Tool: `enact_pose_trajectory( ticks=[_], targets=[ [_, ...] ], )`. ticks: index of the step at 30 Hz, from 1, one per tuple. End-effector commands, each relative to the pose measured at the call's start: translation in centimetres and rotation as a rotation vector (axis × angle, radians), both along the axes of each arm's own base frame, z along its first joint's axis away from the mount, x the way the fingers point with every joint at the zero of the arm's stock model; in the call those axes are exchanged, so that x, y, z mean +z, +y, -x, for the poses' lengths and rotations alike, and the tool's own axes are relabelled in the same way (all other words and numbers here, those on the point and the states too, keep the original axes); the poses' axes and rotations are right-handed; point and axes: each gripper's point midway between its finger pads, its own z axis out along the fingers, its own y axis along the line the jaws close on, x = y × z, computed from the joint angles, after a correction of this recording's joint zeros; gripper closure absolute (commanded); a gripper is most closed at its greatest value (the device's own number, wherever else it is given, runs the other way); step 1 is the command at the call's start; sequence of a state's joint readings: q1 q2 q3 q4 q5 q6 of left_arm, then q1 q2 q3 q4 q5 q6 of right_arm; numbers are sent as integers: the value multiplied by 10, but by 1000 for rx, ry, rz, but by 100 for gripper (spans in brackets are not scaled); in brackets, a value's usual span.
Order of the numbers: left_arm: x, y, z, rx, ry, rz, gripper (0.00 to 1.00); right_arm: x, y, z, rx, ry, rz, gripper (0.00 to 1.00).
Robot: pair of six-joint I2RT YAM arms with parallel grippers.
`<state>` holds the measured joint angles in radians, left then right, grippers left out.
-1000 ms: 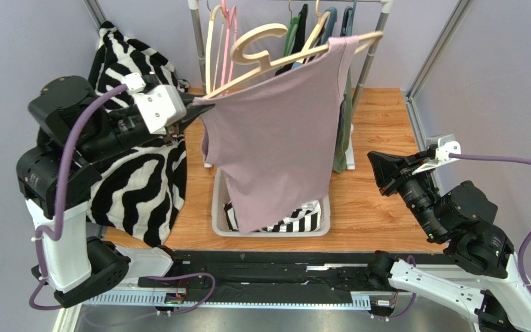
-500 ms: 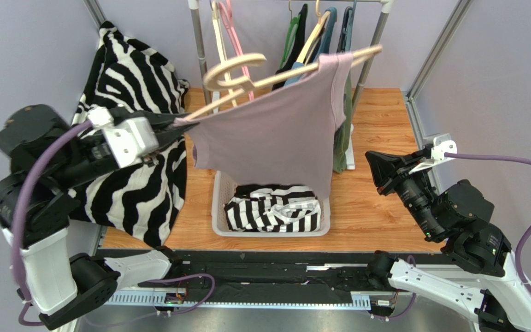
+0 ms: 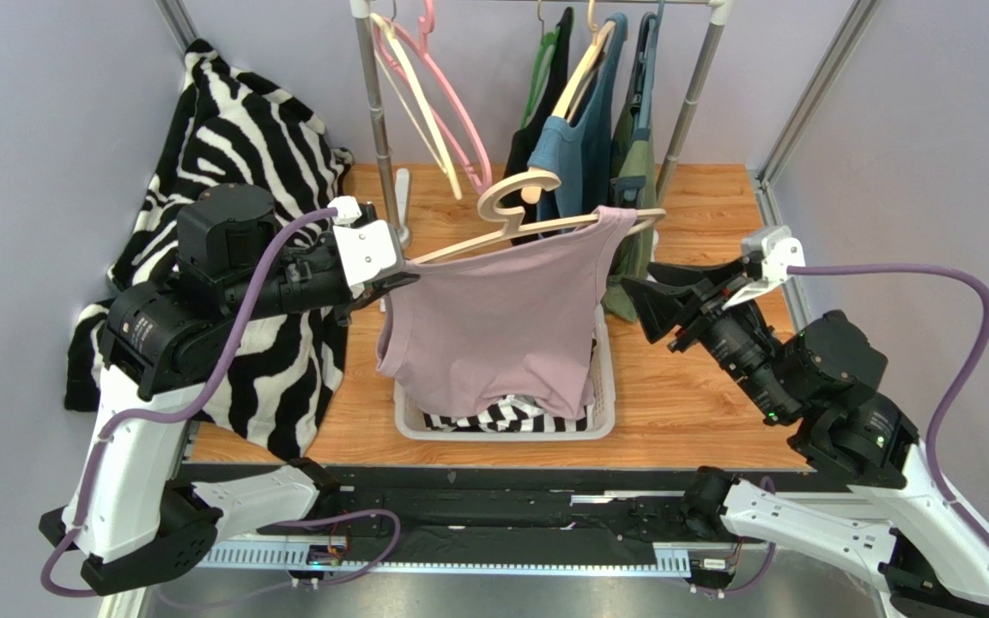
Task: Remove the tank top from the hanger
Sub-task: Pick up the hanger from the clothesline, then remove the tank top from the hanger.
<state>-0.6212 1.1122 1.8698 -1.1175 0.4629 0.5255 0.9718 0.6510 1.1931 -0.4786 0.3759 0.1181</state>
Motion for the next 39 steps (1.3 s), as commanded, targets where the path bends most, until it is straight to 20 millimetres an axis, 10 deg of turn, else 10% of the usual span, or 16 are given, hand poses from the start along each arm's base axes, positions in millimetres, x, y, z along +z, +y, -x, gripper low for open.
enact_pose_trajectory(
  ticks=[1,11,23,31,35,39],
  targets=[
    [31,-3,10,-36,-72,94,100,26,22,-3,60,-58,-82,51],
    [32,0,21,-50,-64,113,100,28,44,-17,64,-85,-112,51],
    [26,0,22,-59,-49,101,100,47,51,-6,141,-118,-177,98],
    [26,2,25,-58,-54,103,100,42,36,-10,72,-108,-183,100],
    [31,3,28,-62,-62,111,100,25,19,-11,9,-92,-167,61],
    [33,3,30,-69,-59,117,100,11,18,-9,19,-87,-148,47]
  ],
)
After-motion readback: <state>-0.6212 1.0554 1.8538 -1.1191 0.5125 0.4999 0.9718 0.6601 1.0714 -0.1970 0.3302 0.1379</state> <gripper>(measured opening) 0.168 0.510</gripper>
